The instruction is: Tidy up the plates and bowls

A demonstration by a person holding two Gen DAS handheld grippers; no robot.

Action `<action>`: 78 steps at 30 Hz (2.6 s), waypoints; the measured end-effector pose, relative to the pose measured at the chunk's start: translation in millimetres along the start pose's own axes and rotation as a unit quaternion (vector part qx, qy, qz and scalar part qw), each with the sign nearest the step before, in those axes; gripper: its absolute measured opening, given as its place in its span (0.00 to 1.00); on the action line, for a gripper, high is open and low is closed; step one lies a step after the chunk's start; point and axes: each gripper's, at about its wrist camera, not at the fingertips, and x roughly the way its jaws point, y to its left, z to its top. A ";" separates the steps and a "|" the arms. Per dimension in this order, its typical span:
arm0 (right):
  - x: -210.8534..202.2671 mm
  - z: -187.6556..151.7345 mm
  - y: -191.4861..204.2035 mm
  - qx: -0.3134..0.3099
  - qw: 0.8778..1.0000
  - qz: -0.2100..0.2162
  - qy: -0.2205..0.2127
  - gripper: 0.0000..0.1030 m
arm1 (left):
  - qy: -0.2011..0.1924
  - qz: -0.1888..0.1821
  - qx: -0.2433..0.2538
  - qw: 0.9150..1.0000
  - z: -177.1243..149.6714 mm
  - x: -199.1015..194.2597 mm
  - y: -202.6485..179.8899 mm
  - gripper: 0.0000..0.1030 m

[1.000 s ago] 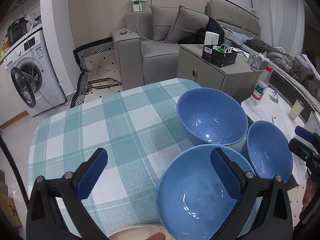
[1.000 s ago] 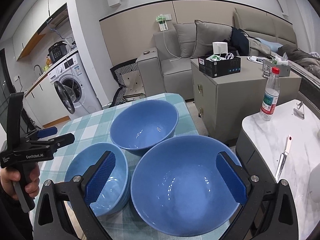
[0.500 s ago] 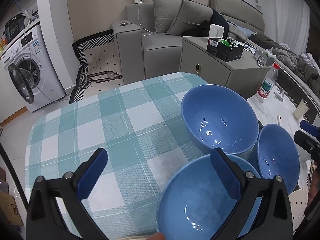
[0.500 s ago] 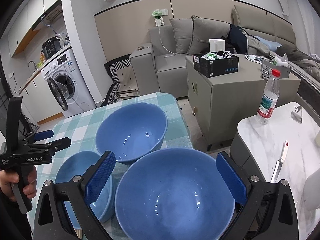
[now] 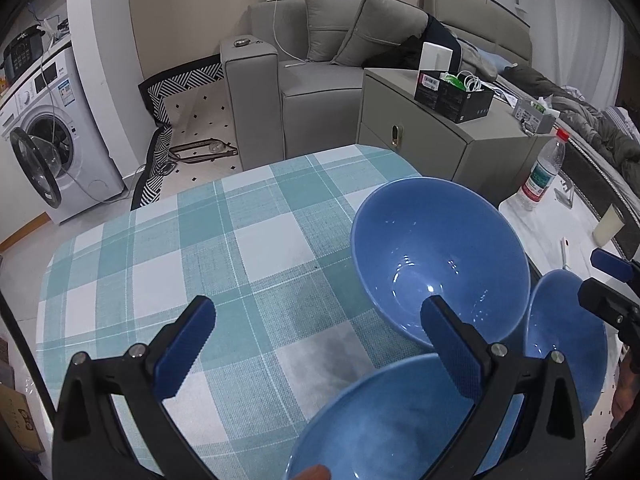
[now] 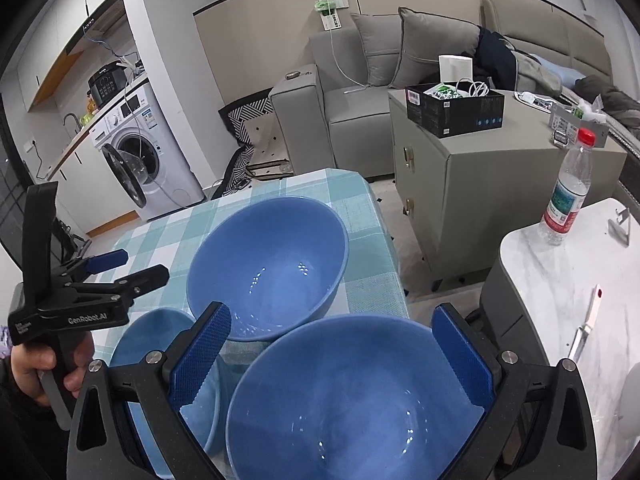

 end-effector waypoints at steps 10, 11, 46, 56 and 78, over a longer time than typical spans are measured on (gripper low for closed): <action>29.7 12.9 -0.6 -0.002 1.000 0.003 0.025 0.99 | 0.011 -0.012 -0.001 1.000 9.6 18.5 -6.3 1.00; 32.7 13.9 -1.4 0.000 1.000 0.003 0.028 0.99 | 0.013 -0.013 -0.002 1.000 10.4 20.2 -7.3 1.00; 83.2 22.5 4.0 -0.013 0.997 0.006 0.076 0.26 | 0.057 -0.061 0.030 0.996 9.1 49.8 -31.6 0.25; 78.3 23.8 1.5 -0.014 0.998 -0.014 0.062 0.23 | 0.037 -0.060 0.038 0.997 13.0 41.3 -38.7 0.24; 42.2 27.0 9.9 -0.027 1.000 -0.008 0.004 0.23 | -0.005 -0.054 0.032 0.998 19.7 11.2 -39.2 0.24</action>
